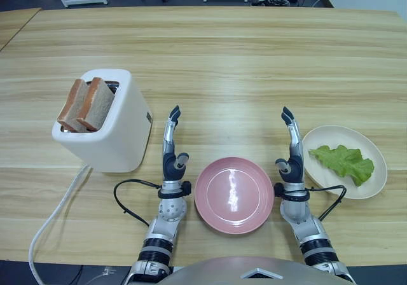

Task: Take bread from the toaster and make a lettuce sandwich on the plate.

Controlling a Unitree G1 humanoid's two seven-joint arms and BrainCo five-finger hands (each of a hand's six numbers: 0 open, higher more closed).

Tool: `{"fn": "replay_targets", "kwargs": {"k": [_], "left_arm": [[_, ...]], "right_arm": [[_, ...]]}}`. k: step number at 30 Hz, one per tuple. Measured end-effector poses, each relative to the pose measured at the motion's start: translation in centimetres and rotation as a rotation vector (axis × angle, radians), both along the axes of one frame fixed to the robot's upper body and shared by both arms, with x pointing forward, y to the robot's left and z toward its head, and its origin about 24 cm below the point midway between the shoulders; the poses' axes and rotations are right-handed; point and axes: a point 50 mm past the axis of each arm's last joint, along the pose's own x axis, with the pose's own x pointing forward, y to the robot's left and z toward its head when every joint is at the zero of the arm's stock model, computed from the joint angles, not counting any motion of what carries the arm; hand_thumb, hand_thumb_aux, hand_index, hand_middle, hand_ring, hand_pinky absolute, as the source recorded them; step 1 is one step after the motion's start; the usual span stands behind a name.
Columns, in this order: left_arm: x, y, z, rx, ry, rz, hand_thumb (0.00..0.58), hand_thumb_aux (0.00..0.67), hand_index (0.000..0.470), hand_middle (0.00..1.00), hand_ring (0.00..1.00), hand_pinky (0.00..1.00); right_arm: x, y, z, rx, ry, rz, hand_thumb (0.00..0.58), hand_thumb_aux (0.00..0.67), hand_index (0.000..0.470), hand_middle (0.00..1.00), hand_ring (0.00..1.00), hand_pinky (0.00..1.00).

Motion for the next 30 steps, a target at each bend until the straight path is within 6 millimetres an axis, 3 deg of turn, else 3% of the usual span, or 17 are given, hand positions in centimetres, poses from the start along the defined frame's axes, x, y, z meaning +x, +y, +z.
{"fn": "replay_targets", "kwargs": {"k": [6, 14, 16, 19, 20, 23, 26, 30], "left_arm": [[0.1, -0.4, 1.3, -0.012, -0.011, -0.005, 0.000, 0.000, 0.000, 0.00, 0.00, 0.00], [0.1, -0.3, 1.4, -0.006, 0.018, 0.002, 0.000, 0.000, 0.000, 0.00, 0.00, 0.00], [-0.1, 1.6, 3.2, 0.115, -0.082, 0.044, 0.000, 0.000, 0.000, 0.00, 0.00, 0.00], [-0.4, 6.0, 6.9, 0.392, -0.245, 0.196, 0.000, 0.000, 0.000, 0.00, 0.00, 0.00], [-0.4, 8.5, 8.5, 0.521, -0.271, 0.284, 0.000, 0.000, 0.000, 0.00, 0.00, 0.00], [-1.1, 14.3, 10.8, 0.778, -0.180, 0.532, 0.000, 0.000, 0.000, 0.00, 0.00, 0.00], [-2.2, 18.0, 11.2, 0.965, -0.020, 0.674, 0.000, 0.000, 0.000, 0.00, 0.00, 0.00], [-2.7, 21.3, 12.0, 1.033, 0.104, 0.814, 0.000, 0.000, 0.000, 0.00, 0.00, 0.00]], "right_arm": [[0.6, -0.4, 0.8, 0.010, 0.009, -0.085, 0.000, 0.000, 0.000, 0.00, 0.00, 0.00], [0.9, -0.6, 1.1, -0.047, 0.007, -0.093, 0.000, 0.000, 0.000, 0.00, 0.00, 0.00], [0.9, -1.0, 1.2, -0.086, -0.002, -0.092, 0.000, 0.000, 0.000, 0.00, 0.00, 0.00], [0.9, -1.6, 1.3, -0.137, -0.007, -0.088, 0.000, 0.000, 0.000, 0.00, 0.00, 0.00], [0.9, -1.8, 1.4, -0.164, -0.012, -0.082, 0.000, 0.000, 0.000, 0.00, 0.00, 0.00], [0.9, -1.8, 1.6, -0.214, -0.023, -0.061, 0.000, 0.000, 0.000, 0.00, 0.00, 0.00], [0.9, -1.9, 1.5, -0.235, -0.016, -0.057, 0.000, 0.000, 0.000, 0.00, 0.00, 0.00], [0.9, -1.8, 1.4, -0.248, -0.008, -0.050, 0.000, 0.000, 0.000, 0.00, 0.00, 0.00]]}}
